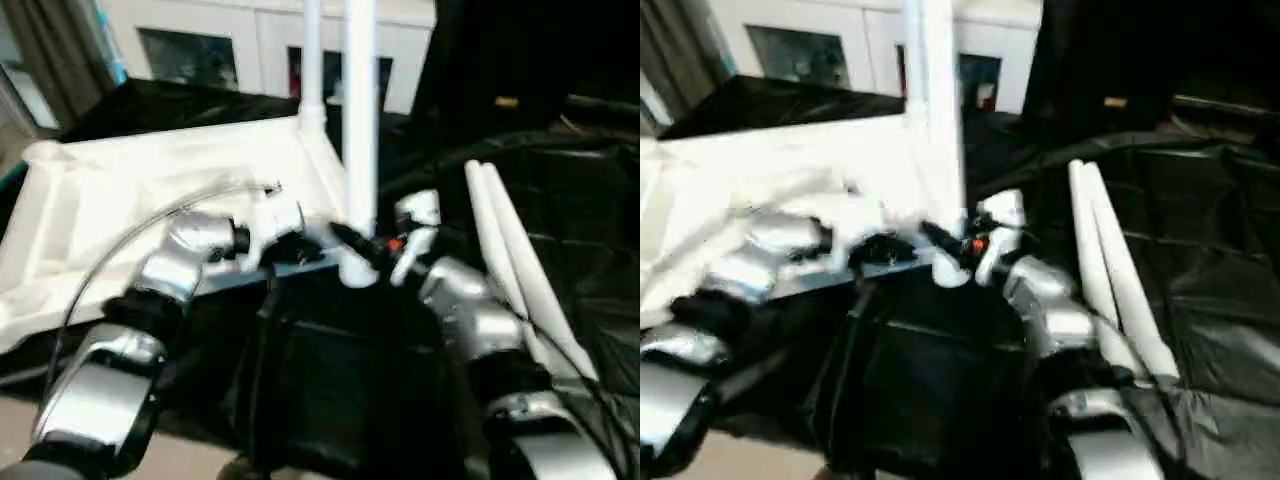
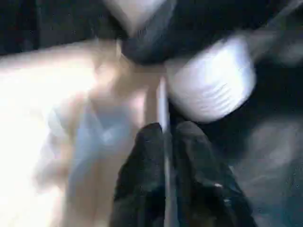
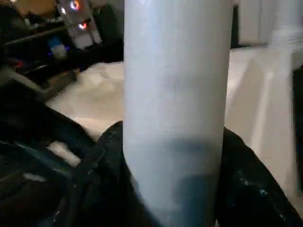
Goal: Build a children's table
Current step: Rotate leg to tighten
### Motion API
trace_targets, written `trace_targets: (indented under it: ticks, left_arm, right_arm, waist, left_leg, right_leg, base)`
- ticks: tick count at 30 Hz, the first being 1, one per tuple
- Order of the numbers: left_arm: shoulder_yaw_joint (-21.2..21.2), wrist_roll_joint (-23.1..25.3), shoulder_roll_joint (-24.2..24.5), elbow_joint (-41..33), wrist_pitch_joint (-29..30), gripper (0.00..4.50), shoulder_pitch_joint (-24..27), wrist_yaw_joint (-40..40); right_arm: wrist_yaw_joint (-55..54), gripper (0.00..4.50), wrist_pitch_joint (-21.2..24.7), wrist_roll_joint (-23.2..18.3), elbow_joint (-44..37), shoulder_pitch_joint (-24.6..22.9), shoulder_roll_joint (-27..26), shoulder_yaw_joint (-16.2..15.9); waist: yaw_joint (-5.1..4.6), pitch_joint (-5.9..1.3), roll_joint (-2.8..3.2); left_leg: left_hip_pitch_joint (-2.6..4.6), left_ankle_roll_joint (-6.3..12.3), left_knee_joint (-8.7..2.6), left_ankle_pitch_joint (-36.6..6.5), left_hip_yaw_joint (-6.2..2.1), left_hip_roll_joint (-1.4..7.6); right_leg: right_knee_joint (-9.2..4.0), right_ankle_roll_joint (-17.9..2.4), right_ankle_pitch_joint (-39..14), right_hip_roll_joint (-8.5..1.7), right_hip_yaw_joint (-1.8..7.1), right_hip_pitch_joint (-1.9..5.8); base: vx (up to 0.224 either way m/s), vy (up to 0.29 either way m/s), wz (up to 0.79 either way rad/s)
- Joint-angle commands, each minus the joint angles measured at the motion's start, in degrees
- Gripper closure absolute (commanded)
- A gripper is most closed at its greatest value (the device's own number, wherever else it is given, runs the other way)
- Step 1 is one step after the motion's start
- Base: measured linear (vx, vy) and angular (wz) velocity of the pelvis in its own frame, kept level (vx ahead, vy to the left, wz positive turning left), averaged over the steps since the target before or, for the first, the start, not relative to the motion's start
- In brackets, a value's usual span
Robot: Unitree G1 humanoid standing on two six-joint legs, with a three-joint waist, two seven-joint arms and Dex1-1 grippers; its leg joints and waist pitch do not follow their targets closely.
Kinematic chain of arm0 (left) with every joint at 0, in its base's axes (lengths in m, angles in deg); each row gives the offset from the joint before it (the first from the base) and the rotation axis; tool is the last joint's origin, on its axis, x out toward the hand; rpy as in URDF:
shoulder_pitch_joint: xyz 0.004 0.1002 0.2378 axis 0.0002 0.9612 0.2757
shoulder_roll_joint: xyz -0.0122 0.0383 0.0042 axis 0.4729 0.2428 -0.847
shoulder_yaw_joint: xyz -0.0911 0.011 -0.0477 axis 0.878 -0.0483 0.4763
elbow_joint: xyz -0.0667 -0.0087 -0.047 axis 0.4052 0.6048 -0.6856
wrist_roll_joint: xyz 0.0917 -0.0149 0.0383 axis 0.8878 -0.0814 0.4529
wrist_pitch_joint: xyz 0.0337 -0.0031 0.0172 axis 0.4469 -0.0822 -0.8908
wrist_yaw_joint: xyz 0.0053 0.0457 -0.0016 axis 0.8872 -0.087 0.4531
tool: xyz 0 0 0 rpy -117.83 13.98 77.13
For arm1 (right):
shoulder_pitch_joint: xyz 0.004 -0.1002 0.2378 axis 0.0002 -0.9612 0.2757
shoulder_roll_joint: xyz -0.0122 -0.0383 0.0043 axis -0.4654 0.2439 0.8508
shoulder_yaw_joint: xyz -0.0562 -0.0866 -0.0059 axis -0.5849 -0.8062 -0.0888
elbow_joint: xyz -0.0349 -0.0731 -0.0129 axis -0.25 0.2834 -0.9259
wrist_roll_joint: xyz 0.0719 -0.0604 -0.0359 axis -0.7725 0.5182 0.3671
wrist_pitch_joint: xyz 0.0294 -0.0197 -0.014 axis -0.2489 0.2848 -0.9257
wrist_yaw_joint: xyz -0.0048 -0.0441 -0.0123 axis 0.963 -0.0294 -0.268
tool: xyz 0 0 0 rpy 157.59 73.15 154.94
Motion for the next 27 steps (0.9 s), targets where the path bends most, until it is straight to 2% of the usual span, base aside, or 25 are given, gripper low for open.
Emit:
trace_targets:
  ticks: [1, 2, 4, 7, 10, 11, 13, 16, 17, 19, 21, 23, 24, 25, 27]
  left_arm:
    - [0.8, -2.8, 0.4, -3.1, 2.2, 3.72, -0.1, 2.8]
    - [1.4, -4.0, 0.9, -4.1, 3.5, 3.57, 0.1, 3.7]
    - [2.4, -5.4, 1.3, -4.6, 4.8, 3.40, -0.2, 4.2]
    - [5.2, -7.9, 1.6, -3.9, 6.0, 3.10, -1.6, 4.0]
    - [7.0, -7.2, 1.4, -1.8, 5.3, 2.87, -3.5, -0.3]
    - [8.0, -5.3, 0.6, 1.3, 5.0, 2.87, -5.6, -7.3]
    - [9.6, -3.3, -0.7, 5.7, 4.9, 2.58, -8.7, -17.6]
    - [10.5, -1.5, -2.1, 9.0, 5.7, 2.29, -11.8, -28.4]
    - [10.8, -1.8, -3.4, 8.7, 6.2, 2.29, -12.8, -30.4]
    - [11.3, -3.0, -5.8, 6.7, 7.3, 2.05, -13.5, -30.8]
    - [11.4, -4.5, -7.6, 4.4, 7.4, 1.95, -13.7, -28.9]
    - [11.1, -7.2, -9.8, -0.1, 8.2, 1.74, -13.0, -25.4]
    - [9.5, -11.5, -12.5, -7.2, 10.6, 1.69, -11.3, -21.0]
    - [8.7, -13.1, -13.4, -9.9, 11.6, 1.66, -10.5, -19.3]
    - [6.8, -15.0, -14.2, -14.0, 13.2, 1.53, -8.6, -17.0]
  right_arm:
    - [0.7, 2.63, -0.6, -1.1, -2.6, 0.7, 0.1, 0.8]
    - [1.2, 2.63, -0.5, -1.4, -3.2, 0.5, 0.2, 1.0]
    - [1.5, 2.63, -0.3, -1.7, -4.0, 0.4, 0.3, 1.2]
    - [1.8, 2.63, 0.4, -2.4, -5.9, 0.0, 0.6, 1.2]
    - [2.1, 2.63, 1.1, -2.7, -7.6, -0.5, 0.8, 1.1]
    - [2.0, 2.63, 1.4, -2.8, -8.3, -0.7, 0.9, 0.9]
    - [1.9, 2.63, 1.5, -2.9, -9.0, -1.0, 0.8, 0.7]
    - [1.5, 2.63, 1.6, -2.4, -9.3, -1.6, 0.5, 0.1]
    - [1.3, 2.63, 1.5, -1.6, -9.1, -1.8, 0.4, -0.5]
    - [0.6, 2.63, 1.8, -0.8, -9.2, -2.1, 0.4, -1.4]
    - [0.4, 2.63, 1.9, -0.3, -9.3, -2.3, 0.5, -1.6]
    - [0.2, 2.63, 2.0, -0.2, -9.4, -2.4, 0.6, -1.7]
    - [-0.1, 2.63, 2.2, 0.0, -9.6, -2.5, 0.7, -1.7]
    - [-0.1, 2.63, 2.2, 0.1, -9.6, -2.5, 0.8, -1.8]
    - [-0.3, 2.63, 2.1, 0.4, -9.5, -2.6, 1.0, -1.9]
  waist:
    - [-0.06, -4.34, 0.65]
    - [-0.04, -4.23, 0.66]
    - [-0.32, -3.84, 0.81]
    - [-0.78, -3.77, 0.81]
    - [-0.96, -4.06, 0.88]
    - [-0.88, -4.17, 0.99]
    - [-0.89, -4.37, 0.80]
    - [-0.71, -4.57, 0.43]
    - [-0.61, -4.68, 0.53]
    - [-0.51, -4.80, 0.42]
    - [-0.43, -4.75, 0.35]
    - [-0.24, -4.79, 0.24]
    - [-0.24, -4.76, 0.20]
    - [-0.07, -4.75, 0.06]
    - [-0.12, -4.61, 0.09]
  left_leg:
    - [2.06, 4.06, -3.19, -3.6, 0.38, 1.38]
    - [2.01, 3.36, -3.42, -5.5, 0.30, 1.36]
    - [2.44, 0.50, -4.07, -10.3, 0.26, 1.46]
    - [2.38, -1.10, -4.36, -11.4, 0.08, 1.26]
    - [2.36, -0.93, -4.08, -9.4, 0.06, 1.01]
    - [2.42, -0.86, -3.97, -8.9, -0.01, 0.99]
    - [2.29, 0.02, -3.66, -7.3, -0.08, 0.77]
    - [1.88, 1.40, -3.30, -4.2, -0.16, 0.58]
    - [1.94, 1.61, -3.18, -3.6, -0.18, 0.60]
    - [1.87, 2.41, -2.94, -1.5, -0.08, 0.57]
    - [1.74, 3.26, -2.87, -1.3, -0.05, 0.52]
    - [1.75, 3.16, -2.92, -1.4, -0.12, 0.78]
    - [1.80, 3.22, -2.93, -1.7, -0.01, 1.00]
    - [1.65, 3.78, -2.82, -1.5, -0.01, 1.01]
    - [1.60, 4.51, -2.82, -2.1, 0.08, 0.87]
  right_leg:
    - [-2.36, -18.5, 18.4, -3.00, 1.67, 3.55]
    - [-2.63, -18.0, 14.7, -3.16, 1.74, 3.69]
    - [-3.55, -16.4, 4.9, -3.42, 2.09, 3.54]
    - [-3.89, -15.3, 1.8, -3.24, 2.23, 3.56]
    - [-3.73, -14.7, 5.3, -2.93, 2.27, 3.57]
    - [-3.57, -14.8, 6.4, -2.99, 2.24, 3.61]
    - [-3.40, -14.4, 9.9, -2.88, 2.17, 3.81]
    - [-3.09, -14.2, 14.1, -2.91, 2.12, 4.21]
    - [-2.98, -14.3, 14.8, -2.98, 2.10, 4.22]
    - [-2.78, -15.6, 17.4, -2.95, 2.02, 4.22]
    - [-2.75, -16.2, 18.0, -2.91, 1.98, 4.22]
    - [-2.68, -17.1, 17.5, -3.30, 1.97, 4.37]
    - [-2.63, -18.0, 17.5, -3.38, 2.03, 4.30]
    - [-2.50, -18.4, 17.9, -3.35, 2.02, 4.38]
    - [-2.68, -18.1, 16.6, -3.13, 2.00, 4.20]
  base:
    - [0.000, 0.000, 0.00]
    - [0.000, 0.000, 0.00]
    - [-0.026, -0.003, 0.00]
    - [-0.018, -0.002, 0.00]
    - [0.000, 0.000, 0.00]
    - [0.000, 0.000, 0.00]
    - [0.000, 0.000, 0.00]
    - [0.000, 0.000, 0.00]
    - [0.000, 0.000, 0.00]
    - [0.000, 0.000, 0.00]
    - [0.000, 0.000, 0.00]
    - [0.000, 0.000, 0.00]
    - [0.000, 0.000, 0.00]
    - [0.000, 0.000, 0.00]
    - [0.000, 0.000, 0.00]
